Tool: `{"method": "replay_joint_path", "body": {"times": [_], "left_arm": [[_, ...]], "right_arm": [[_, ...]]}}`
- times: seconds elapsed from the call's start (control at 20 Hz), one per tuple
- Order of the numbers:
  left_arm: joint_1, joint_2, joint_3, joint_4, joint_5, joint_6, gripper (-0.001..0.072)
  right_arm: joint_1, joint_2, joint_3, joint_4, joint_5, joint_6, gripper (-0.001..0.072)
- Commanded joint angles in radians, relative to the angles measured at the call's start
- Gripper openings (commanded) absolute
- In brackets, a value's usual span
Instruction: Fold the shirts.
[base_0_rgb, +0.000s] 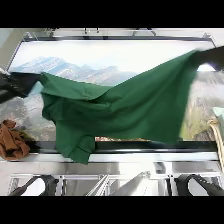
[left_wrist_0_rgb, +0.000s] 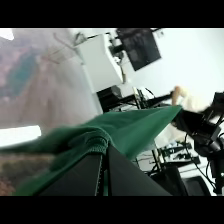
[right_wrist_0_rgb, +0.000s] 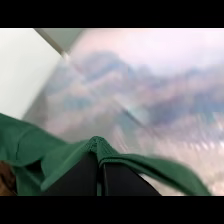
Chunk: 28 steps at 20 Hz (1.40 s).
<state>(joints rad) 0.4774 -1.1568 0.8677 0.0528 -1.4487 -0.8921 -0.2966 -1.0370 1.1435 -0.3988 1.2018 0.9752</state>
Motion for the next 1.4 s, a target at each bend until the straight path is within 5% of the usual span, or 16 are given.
{"method": "replay_joint_path", "body": {"times": [0.0,0.05,0.15,0.2,0.55,0.75,0.85,1.25,1.35], "left_arm": [[-0.055,-0.273,0.045,0.023,0.117,0.124,0.0029],[-0.064,-0.350,0.116,-0.002,0.110,0.137,0.0065],[-0.073,-0.475,0.274,-0.011,0.086,0.135,0.0533],[-0.070,-0.526,0.360,-0.009,0.077,0.120,0.0720],[0.071,-0.637,0.651,0.282,-0.178,-0.128,0.0625],[0.123,-0.546,0.429,0.332,-0.198,-0.129,0.0625],[0.144,-0.488,0.307,0.452,-0.178,-0.135,0.0625],[0.200,-0.323,0.002,0.910,-0.096,-0.333,0.0626],[0.196,-0.304,-0.054,0.945,-0.077,-0.351,0.0626]], "right_arm": [[0.114,-0.252,-0.064,-0.133,-0.267,-0.004,0.0018],[0.108,-0.332,-0.040,-0.114,-0.316,-0.004,0.0026],[0.074,-0.455,0.032,-0.091,-0.301,-0.003,0.0391],[0.048,-0.492,0.064,-0.095,-0.263,-0.003,0.0413],[-0.190,-0.507,0.012,-0.347,0.089,0.060,0.0412],[-0.149,-0.505,-0.211,-0.365,0.008,0.024,0.0409],[-0.104,-0.507,-0.277,-0.365,-0.037,0.002,0.0349],[0.105,-0.529,-0.325,-0.343,-0.145,-0.004,0.0348],[0.129,-0.531,-0.325,-0.312,-0.146,-0.012,0.0219]]}}
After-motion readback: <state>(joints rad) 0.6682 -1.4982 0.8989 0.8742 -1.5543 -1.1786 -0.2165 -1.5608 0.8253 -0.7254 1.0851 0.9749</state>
